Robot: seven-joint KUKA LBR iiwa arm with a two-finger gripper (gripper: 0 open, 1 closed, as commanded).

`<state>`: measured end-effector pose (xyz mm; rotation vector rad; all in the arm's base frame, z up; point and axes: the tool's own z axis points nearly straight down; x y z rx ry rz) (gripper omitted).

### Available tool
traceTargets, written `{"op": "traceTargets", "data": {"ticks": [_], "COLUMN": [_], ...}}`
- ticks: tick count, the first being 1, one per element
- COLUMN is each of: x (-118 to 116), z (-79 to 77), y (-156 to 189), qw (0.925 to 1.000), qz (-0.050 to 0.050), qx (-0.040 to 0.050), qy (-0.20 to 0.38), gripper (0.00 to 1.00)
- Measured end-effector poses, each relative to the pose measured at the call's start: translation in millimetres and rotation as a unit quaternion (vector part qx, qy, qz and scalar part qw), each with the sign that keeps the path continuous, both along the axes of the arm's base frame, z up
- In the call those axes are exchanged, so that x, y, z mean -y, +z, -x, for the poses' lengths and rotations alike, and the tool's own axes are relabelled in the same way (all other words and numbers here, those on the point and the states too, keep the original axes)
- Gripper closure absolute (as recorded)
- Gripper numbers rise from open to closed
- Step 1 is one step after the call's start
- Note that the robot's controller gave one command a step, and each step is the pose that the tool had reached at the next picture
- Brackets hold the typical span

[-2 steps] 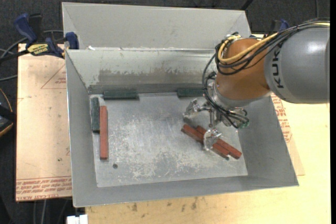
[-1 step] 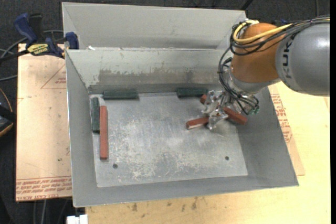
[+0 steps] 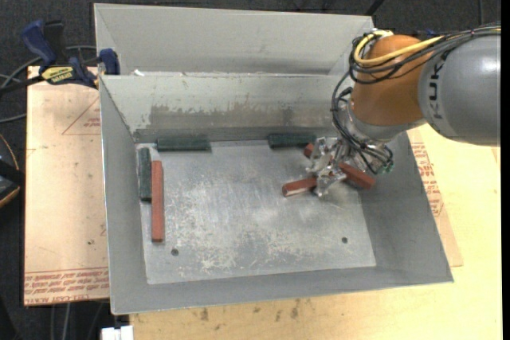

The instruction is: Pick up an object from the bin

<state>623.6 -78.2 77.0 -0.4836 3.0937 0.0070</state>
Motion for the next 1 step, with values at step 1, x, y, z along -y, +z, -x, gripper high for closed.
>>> {"op": "traceTargets", "data": {"ticks": [1], "x": [-6.0], "z": [18.8], "y": [195.9], "qw": [0.9988], "qz": [0.002], "qx": [-0.0038], "qy": [-0.049], "gripper": [1.0]}}
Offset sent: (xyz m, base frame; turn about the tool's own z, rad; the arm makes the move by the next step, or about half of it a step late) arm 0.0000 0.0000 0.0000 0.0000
